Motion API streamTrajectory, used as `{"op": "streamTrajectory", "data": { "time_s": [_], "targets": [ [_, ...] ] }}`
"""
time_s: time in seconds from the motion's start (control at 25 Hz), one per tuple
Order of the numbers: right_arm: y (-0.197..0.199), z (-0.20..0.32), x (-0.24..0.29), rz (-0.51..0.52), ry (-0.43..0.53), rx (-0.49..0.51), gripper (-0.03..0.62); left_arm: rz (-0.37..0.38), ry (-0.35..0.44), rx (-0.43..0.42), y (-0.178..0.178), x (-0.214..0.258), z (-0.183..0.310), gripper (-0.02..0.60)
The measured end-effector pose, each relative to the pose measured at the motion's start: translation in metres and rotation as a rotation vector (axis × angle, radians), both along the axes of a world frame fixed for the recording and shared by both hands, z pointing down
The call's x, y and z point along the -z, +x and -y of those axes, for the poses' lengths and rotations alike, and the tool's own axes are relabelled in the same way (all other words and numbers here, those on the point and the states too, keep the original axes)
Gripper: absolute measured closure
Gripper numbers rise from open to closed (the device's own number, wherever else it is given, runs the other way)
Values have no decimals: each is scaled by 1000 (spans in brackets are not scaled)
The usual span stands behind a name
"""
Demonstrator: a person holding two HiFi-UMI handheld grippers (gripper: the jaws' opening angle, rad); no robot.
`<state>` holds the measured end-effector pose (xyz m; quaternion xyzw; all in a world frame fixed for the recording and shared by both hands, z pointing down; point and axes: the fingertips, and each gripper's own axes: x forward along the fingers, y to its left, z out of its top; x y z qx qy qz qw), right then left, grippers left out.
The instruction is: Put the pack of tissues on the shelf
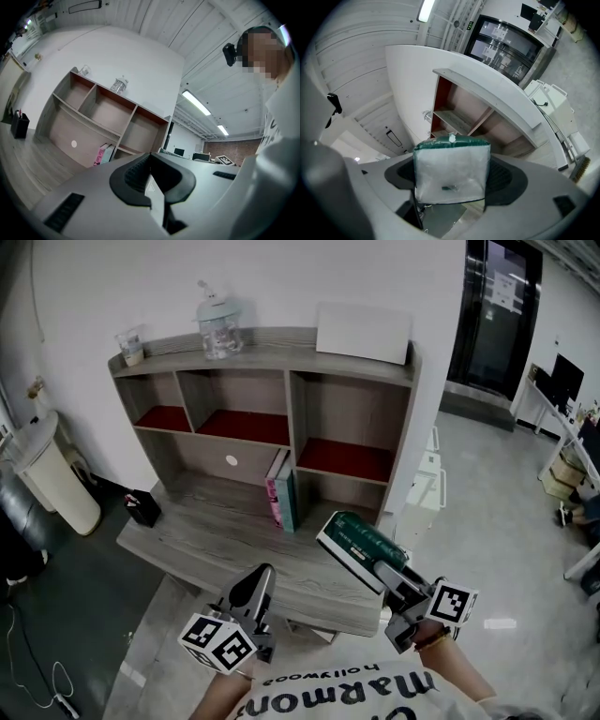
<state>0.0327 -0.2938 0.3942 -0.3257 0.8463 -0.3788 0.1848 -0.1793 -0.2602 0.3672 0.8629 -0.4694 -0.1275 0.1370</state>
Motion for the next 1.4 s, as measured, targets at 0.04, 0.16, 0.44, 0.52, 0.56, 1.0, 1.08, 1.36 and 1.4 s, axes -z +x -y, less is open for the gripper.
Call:
{"op": "streamTrajectory", "data": {
  "time_s": [0.04, 0.16, 0.44, 0.52, 0.56, 1.0, 1.08, 1.36, 1.4],
  "targets": [
    [-2, 5, 3, 7, 7, -8, 175, 10, 5, 0, -4, 2, 4, 565],
    [-9, 18, 9, 15, 32, -25, 175, 40, 16, -4, -16, 6, 18, 565],
    [-16, 41, 9, -29, 54, -55, 175, 21, 19, -11, -35, 4, 36, 565],
    [-13, 48, 8, -53, 50, -71, 175, 13, 12, -14, -35, 1, 39, 565],
    [-13, 51, 11, -57, 62, -71, 175, 14, 8, -17, -34, -1, 40, 565],
    [-10, 89, 34, -98, 101, -38, 175, -4, 5, 28, -31, 6, 57, 565],
    [-7, 103, 34, -173, 91, -39, 175, 7, 7, 44, -33, 11, 57, 565],
    [-17, 141, 43, -447, 190, -9, 175, 5, 9, 181, -64, 21, 50, 565],
    [-20, 145, 47, -444, 210, -3, 175, 10, 7, 195, -67, 21, 47, 565]
  ]
}}
